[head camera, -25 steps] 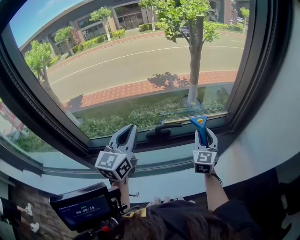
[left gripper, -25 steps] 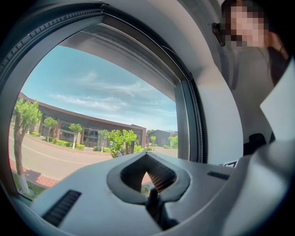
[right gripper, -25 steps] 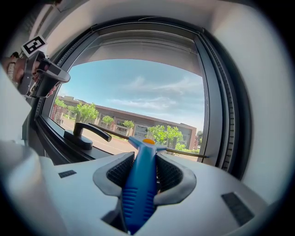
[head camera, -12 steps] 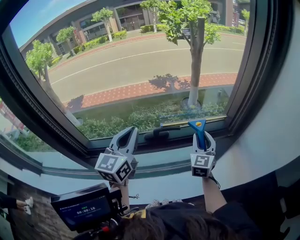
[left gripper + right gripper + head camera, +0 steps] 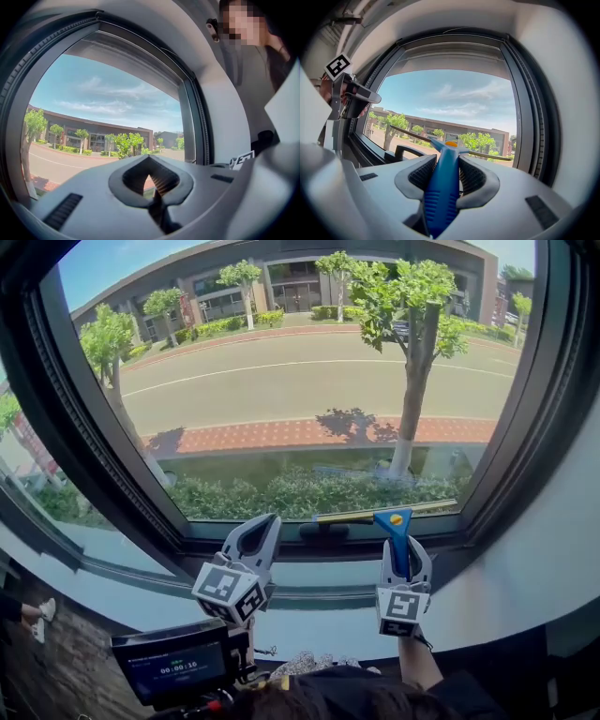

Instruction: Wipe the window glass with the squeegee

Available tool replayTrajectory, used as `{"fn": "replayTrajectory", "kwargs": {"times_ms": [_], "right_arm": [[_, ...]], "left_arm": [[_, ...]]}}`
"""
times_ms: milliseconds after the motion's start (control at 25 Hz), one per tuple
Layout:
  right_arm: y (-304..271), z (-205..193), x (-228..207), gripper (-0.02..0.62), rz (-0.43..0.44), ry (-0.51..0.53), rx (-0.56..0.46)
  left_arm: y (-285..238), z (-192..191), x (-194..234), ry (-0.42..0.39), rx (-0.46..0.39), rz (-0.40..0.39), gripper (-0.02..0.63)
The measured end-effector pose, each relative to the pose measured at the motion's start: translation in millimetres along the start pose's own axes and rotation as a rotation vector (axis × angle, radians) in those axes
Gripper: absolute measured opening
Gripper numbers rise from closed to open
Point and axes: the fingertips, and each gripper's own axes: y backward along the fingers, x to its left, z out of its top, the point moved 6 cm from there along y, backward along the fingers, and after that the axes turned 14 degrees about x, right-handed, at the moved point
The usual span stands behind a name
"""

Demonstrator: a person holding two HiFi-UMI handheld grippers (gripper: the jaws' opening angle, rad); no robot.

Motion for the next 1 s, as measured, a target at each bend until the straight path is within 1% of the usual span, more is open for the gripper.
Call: {"fn": "replayTrajectory", "kwargs": {"times_ms": [120,200,280,360,560,680,800,1000], "right_arm": [[1.9,6.8,26.3,0.143,0.024,-0.005,0.003],[5.2,17.1,32.0,0.143,0.019,-0.005,-0.002],[10.2,27.8,32.2,0.143,-0.005,-0.007,-0.01],[15.7,35.9,43.0,0.143,-0.032,-0.023,-0.012],[19.7,47.1,95.1,0.143,-0.07,-0.047,-0.043],[46.9,63.8,116.4,0.143,-0.095,-0.053,-0.058],[58.1,74.2,126.5,0.143,-0.114,-0.057,-0.075],[52.6,72.7,135.1,0.143,-0.14,-0.064,-0.074]], "left_arm": [[21.2,-14.3,32.0,0.041,0.008,0.039,0.002],[27.2,-13.5,43.3,0.046,0.01,0.049,0.002],[28.1,-8.8,44.9,0.02,0.024,0.033,0.002],[35.2,-7.0,53.1,-0.005,0.036,0.009,0.002],[58.8,-21.6,99.1,-0.011,0.029,-0.034,0.002],[83.5,-16.9,105.8,-0.017,0.03,-0.069,0.002],[92.1,-13.0,110.3,-0.03,0.032,-0.093,0.002],[84.5,-20.7,120.9,-0.04,0.034,-0.12,0.002]]}}
